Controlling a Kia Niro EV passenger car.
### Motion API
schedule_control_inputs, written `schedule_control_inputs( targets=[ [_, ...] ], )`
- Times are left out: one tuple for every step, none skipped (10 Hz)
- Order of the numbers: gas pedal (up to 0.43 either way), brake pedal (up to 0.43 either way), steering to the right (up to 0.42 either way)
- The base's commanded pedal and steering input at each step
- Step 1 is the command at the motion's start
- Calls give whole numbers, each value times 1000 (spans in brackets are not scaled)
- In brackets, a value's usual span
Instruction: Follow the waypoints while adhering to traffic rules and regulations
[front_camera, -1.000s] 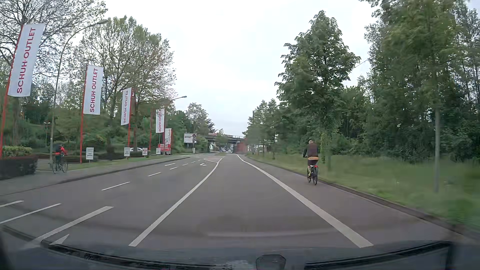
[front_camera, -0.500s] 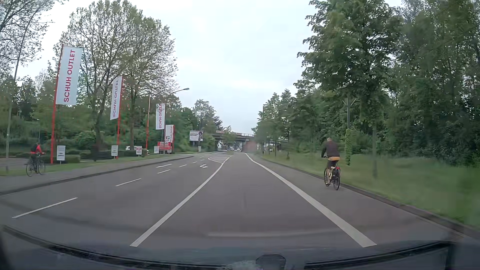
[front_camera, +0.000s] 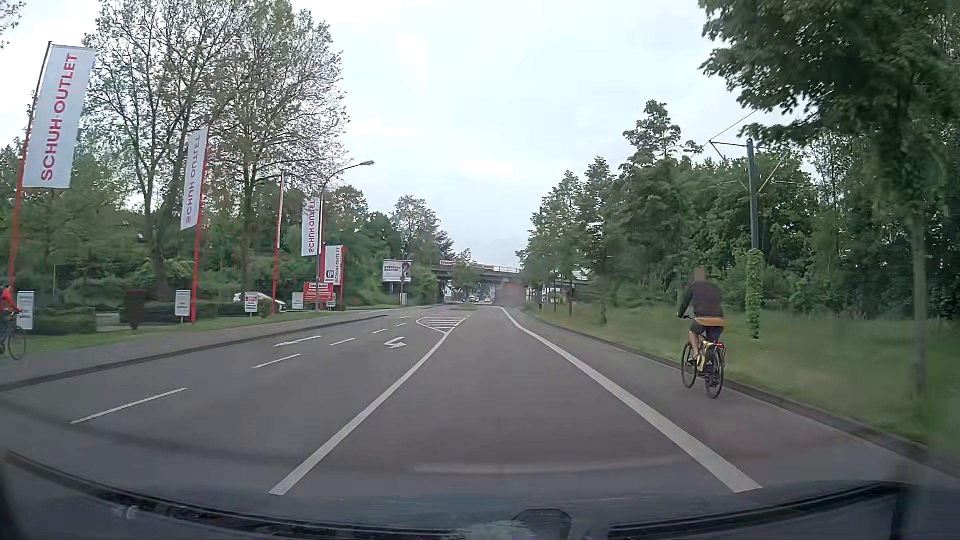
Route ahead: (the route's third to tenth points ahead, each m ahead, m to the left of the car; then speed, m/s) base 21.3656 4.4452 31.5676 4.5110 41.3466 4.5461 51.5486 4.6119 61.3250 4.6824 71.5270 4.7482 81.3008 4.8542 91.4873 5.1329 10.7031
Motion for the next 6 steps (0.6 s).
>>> schedule_control_inputs(
  targets=[
    [110, 0, -9],
    [118, 0, -8],
    [118, 0, -8],
    [130, 0, -8],
    [130, 0, -8],
    [130, 0, -7]
  ],
)
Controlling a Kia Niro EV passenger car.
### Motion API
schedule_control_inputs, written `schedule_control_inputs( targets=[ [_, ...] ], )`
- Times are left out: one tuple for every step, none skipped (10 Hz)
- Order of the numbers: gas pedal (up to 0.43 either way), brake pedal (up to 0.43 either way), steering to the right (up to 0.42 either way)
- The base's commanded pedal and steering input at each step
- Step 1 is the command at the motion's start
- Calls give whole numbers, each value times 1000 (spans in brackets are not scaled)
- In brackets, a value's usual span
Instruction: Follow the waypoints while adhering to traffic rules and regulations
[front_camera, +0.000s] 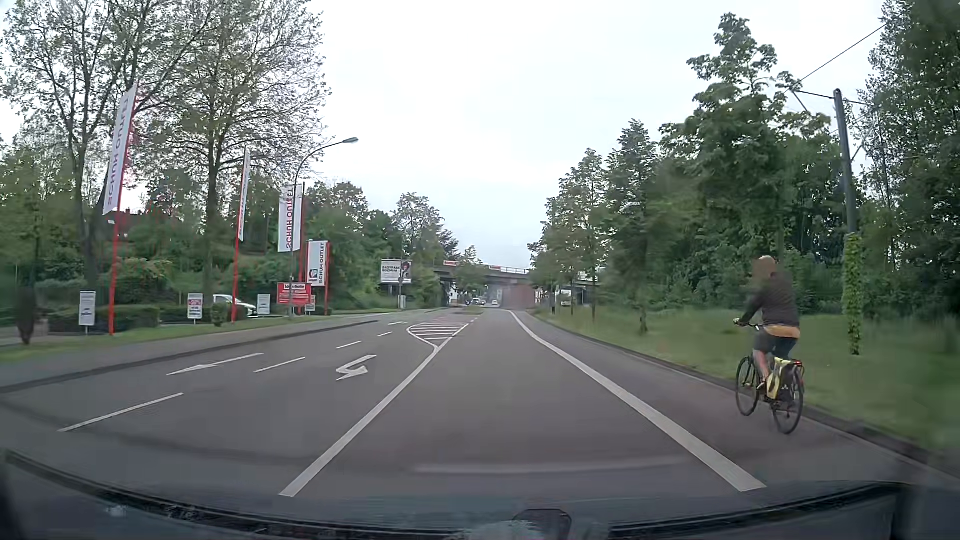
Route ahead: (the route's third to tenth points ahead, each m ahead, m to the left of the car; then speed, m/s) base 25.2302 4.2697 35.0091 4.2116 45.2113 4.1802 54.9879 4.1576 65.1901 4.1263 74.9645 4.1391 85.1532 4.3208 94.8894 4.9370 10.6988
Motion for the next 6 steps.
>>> schedule_control_inputs(
  targets=[
    [130, 0, -7],
    [130, 0, -7],
    [130, 0, -6],
    [130, 0, -5],
    [130, 0, -4],
    [130, 0, 0]
  ],
)
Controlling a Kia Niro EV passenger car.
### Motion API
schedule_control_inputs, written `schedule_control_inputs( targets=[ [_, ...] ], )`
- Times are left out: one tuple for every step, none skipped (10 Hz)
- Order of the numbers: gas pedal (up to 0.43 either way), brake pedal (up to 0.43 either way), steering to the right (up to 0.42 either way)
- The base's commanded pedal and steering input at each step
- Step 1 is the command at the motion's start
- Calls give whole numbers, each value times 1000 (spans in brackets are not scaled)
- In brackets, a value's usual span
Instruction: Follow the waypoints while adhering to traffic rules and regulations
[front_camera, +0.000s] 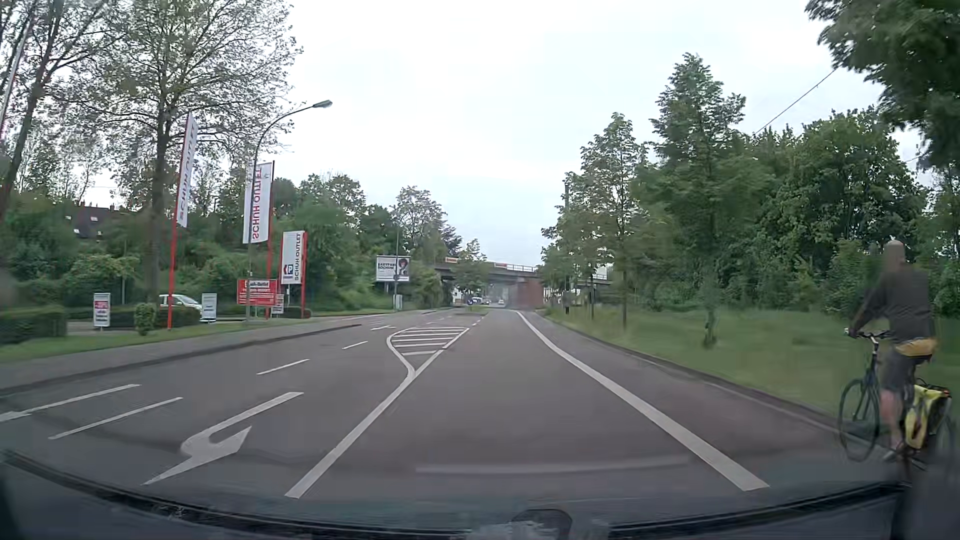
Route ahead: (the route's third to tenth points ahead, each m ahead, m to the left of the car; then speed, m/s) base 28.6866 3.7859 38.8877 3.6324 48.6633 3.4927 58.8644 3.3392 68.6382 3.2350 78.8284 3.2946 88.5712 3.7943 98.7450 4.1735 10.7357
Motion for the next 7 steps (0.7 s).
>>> schedule_control_inputs(
  targets=[
    [130, 0, 1],
    [130, 0, 2],
    [130, 0, 3],
    [130, 0, 3],
    [130, 0, 4],
    [130, 0, 4],
    [130, 0, 5]
  ],
)
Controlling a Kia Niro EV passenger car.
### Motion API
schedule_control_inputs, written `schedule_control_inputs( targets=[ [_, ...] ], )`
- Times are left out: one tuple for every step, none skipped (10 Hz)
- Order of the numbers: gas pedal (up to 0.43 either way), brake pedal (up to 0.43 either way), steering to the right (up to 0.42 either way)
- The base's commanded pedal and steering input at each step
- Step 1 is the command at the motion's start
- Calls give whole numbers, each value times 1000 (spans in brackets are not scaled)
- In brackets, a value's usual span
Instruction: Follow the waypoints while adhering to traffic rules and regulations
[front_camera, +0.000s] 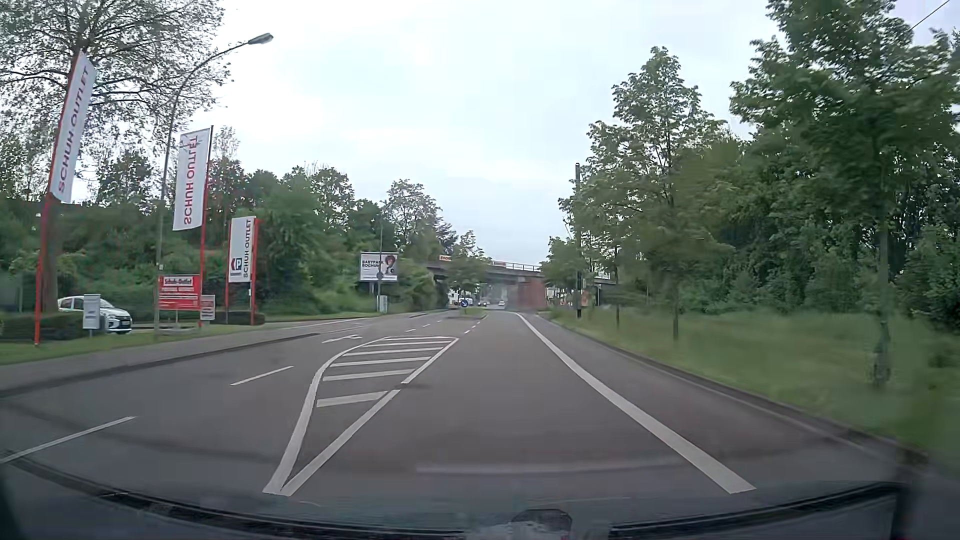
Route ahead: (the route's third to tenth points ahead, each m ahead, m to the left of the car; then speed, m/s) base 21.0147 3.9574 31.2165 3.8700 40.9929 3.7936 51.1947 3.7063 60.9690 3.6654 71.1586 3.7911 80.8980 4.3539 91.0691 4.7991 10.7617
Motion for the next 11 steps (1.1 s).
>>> schedule_control_inputs(
  targets=[
    [130, 0, 5],
    [130, 0, 5],
    [130, 0, 5],
    [130, 0, 5],
    [130, 0, 5],
    [130, 0, 5],
    [130, 0, 5],
    [130, 0, 5],
    [130, 0, 4],
    [130, 0, 4],
    [130, 0, 4]
  ],
)
